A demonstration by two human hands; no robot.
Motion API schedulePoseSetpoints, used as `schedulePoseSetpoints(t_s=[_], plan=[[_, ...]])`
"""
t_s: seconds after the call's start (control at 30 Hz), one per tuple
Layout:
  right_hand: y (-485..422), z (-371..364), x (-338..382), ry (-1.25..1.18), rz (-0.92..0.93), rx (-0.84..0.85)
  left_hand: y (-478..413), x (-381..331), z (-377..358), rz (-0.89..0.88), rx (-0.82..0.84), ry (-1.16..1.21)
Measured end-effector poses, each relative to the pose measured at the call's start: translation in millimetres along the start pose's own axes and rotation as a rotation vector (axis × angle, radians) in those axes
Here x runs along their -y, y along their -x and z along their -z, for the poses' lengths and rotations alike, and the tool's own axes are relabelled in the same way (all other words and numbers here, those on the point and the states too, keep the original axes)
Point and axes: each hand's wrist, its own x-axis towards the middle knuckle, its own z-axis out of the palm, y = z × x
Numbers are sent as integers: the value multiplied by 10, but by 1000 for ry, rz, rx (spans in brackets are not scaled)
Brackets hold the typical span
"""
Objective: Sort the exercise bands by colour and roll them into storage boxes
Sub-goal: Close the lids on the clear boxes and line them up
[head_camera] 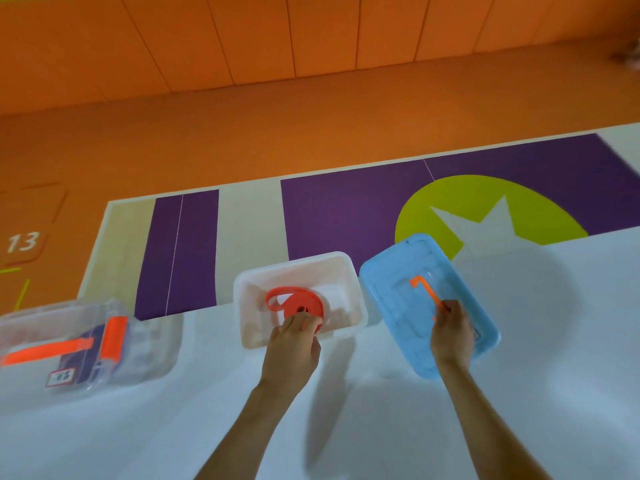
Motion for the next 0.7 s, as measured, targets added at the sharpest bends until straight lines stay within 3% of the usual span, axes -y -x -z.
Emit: schedulePoseSetpoints(t_s=[0.17,0.37,0.43,0.53,0.6,0.7], plan=[[-64,350,608,12,335,-106,-147,102,413,-7,-72,176],[-7,144,1406,11,741,188,-229,402,863,202,-236,426],[86,-103,1550,53,793,354,-211,555,894,343,-208,430],[284,-533,1664,140,851,544,-138,839,756,529,-28,496],[425,-775,1703,170,888,579,-72,981,613,600,-12,563],[596,-1027,1670,184,904,487,-5,1070,449,688,-142,571]])
